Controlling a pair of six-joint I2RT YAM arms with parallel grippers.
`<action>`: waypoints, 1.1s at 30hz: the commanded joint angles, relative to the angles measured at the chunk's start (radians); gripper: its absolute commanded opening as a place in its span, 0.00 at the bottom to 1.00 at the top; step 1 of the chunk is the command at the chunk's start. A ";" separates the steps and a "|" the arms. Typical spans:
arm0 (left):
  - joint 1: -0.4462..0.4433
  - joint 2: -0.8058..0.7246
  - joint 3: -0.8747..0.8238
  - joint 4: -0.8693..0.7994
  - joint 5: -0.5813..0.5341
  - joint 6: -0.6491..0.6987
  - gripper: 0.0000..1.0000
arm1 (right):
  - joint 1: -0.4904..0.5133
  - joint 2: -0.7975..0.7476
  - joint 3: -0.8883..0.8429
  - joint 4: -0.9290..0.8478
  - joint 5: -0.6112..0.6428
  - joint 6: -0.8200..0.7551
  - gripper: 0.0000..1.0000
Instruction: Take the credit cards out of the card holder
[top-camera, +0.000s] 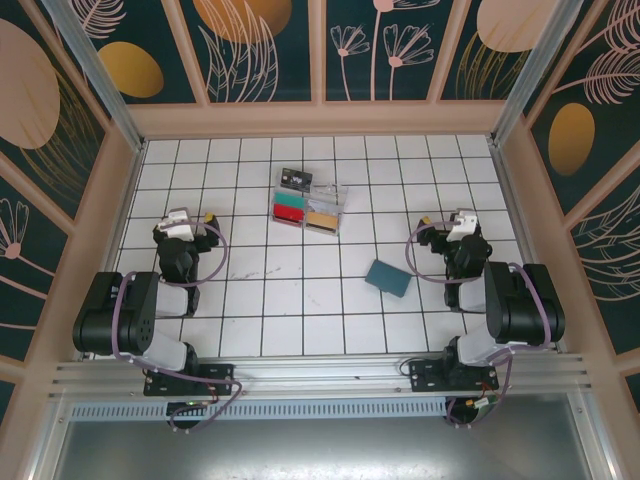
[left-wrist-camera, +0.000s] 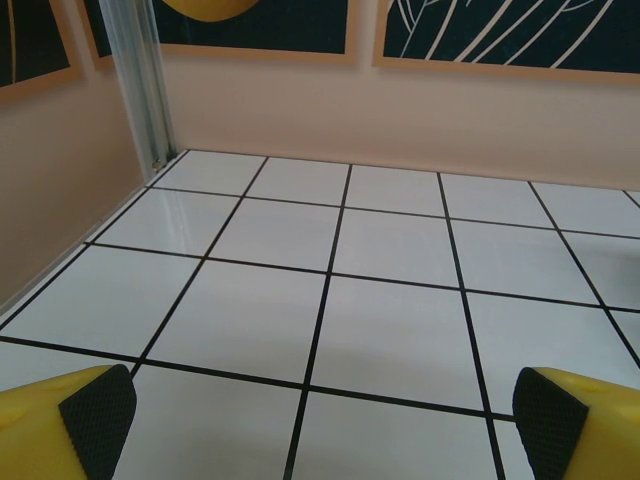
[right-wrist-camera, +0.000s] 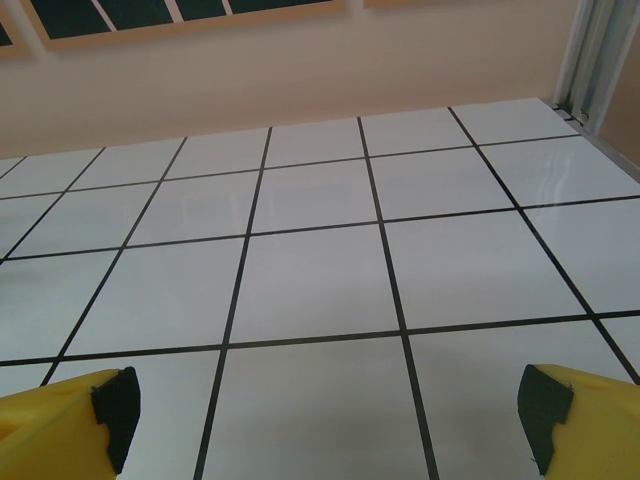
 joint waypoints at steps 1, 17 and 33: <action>-0.005 -0.036 -0.008 0.052 -0.047 -0.012 0.99 | -0.008 -0.057 -0.016 0.062 0.035 0.039 0.99; -0.005 -0.364 0.335 -0.769 -0.095 -0.394 0.99 | 0.001 -0.514 0.340 -0.946 0.121 0.383 0.99; -0.006 -0.351 0.442 -0.929 0.128 -0.490 0.99 | 0.242 -0.340 0.575 -1.610 -0.070 0.513 0.98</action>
